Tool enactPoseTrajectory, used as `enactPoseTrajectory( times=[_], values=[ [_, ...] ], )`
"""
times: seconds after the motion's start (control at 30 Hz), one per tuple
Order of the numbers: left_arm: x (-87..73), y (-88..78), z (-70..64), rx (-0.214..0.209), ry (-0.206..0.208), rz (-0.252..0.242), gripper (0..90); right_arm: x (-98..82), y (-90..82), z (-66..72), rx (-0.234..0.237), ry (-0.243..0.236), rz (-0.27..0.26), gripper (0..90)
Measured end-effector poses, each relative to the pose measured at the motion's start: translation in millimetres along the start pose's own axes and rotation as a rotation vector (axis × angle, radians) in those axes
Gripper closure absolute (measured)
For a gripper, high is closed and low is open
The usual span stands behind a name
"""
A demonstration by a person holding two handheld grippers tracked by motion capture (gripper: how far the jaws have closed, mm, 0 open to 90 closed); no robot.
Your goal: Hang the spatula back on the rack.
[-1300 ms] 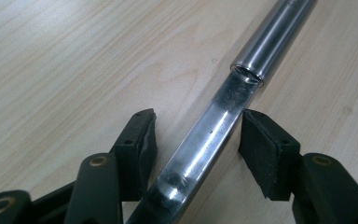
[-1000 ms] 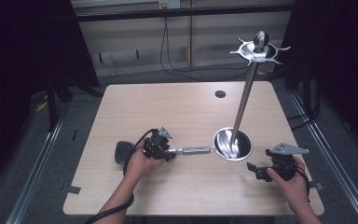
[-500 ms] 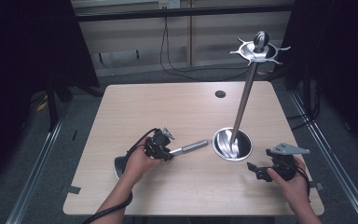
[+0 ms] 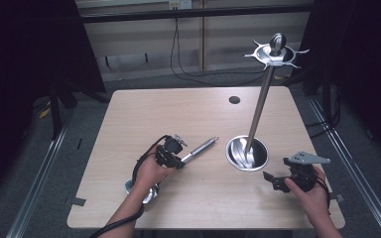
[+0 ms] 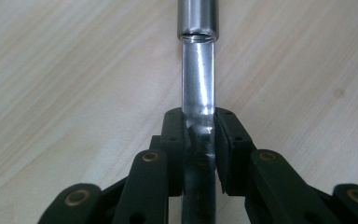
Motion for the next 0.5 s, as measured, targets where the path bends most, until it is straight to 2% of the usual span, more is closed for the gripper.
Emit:
enactPoseTrajectory(
  times=[0.1,0.2,0.33,0.43,0.5],
  values=[
    [3.1,-10.6,2.6,-0.003,-0.039,-0.082,75.4,0.3,-0.2,-0.4,0.004,0.007,-0.005,4.8],
    [6.6,-21.2,3.4,-0.003,-0.049,-0.151,75.4,0.4,0.6,0.7,0.007,0.013,-0.007,4.7],
    [9.7,-33.6,0.2,-0.007,-0.085,-0.25,75.4,5.0,1.6,8.5,0.047,-0.01,-0.049,4.7],
    [12.6,-42.0,-3.7,-0.029,-0.09,-0.303,75.4,8.3,2.6,14.8,0.064,-0.013,-0.064,4.4],
    [15.5,-49.1,-5.5,-0.026,-0.089,-0.335,75.5,8.4,4.1,17.2,0.068,-0.023,-0.06,4.4]
  ],
)
Point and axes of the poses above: each handheld gripper's, and its own axes: y roughly forward along the jaws, x roughly out of its top, z roughly to its left, the point moved 6 cm from there along y, roughly forward along the jaws, and after that the axes turned 4 degrees about -x, right-handed, at the moved point
